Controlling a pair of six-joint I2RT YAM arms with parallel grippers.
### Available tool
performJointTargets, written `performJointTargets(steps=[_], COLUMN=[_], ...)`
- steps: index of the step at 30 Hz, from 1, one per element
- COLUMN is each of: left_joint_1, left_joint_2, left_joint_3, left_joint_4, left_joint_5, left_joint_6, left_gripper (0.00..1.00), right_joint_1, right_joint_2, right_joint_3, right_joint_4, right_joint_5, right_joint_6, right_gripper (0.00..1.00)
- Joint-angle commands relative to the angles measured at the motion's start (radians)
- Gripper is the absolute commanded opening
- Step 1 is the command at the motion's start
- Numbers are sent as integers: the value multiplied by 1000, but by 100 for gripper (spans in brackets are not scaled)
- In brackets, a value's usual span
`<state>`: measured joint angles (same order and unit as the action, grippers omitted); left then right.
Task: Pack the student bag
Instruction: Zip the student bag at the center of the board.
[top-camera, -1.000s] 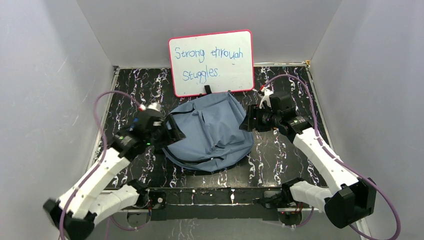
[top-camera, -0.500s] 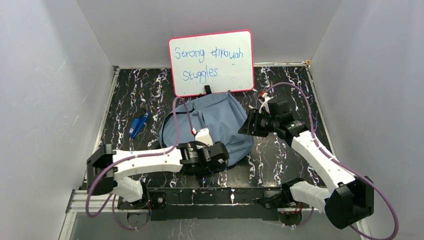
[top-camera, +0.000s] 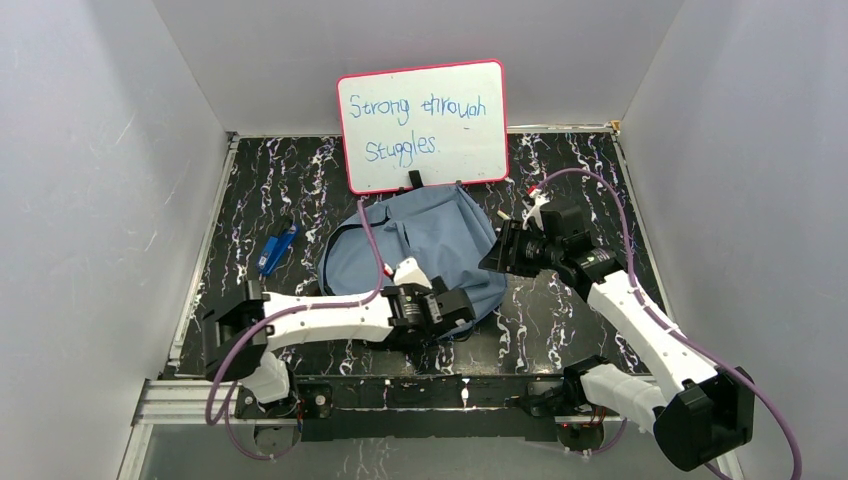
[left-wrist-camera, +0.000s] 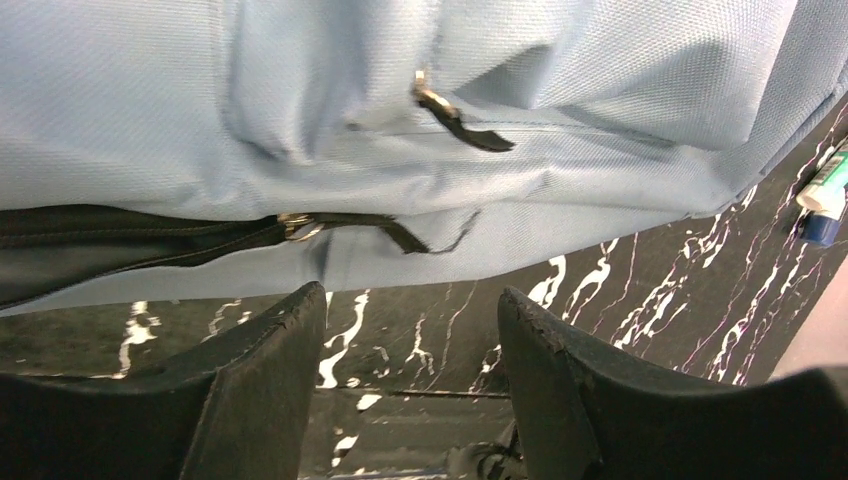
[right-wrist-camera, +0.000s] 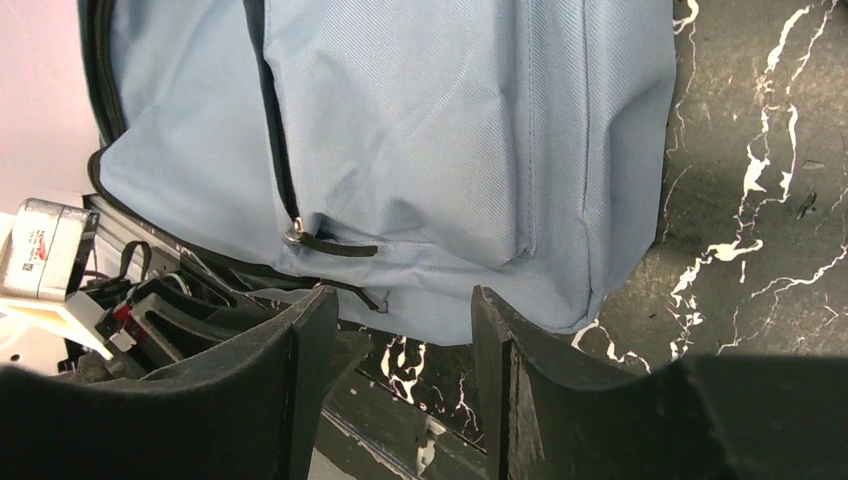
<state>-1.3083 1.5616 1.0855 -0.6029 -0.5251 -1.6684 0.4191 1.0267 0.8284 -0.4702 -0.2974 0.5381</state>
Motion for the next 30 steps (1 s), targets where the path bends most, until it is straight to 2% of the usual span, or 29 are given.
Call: performJointTargets(steps=[1, 7, 14, 23, 30], left_joint_1=[-1, -2, 4, 61, 76], left_joint_2=[85, 192, 248, 236, 250], left_joint_3=[99, 223, 287, 229, 225], left_joint_4=[-67, -275, -391, -345, -321], left_joint_5=[-66, -91, -114, -101, -95], left_joint_6=[-86, -218, -278, -255, -216], left_gripper=[59, 51, 51, 53, 43], right_joint_1=[0, -1, -1, -1, 0], right_joint_2=[-27, -38, -46, -31, -32], right_joint_3=[-14, -23, -29, -25, -29], right_joint_4=[19, 18, 18, 26, 30], right_joint_5=[9, 1, 7, -3, 0], right_joint_6=[14, 22, 19, 20, 19], right_gripper=[59, 59, 59, 59, 59])
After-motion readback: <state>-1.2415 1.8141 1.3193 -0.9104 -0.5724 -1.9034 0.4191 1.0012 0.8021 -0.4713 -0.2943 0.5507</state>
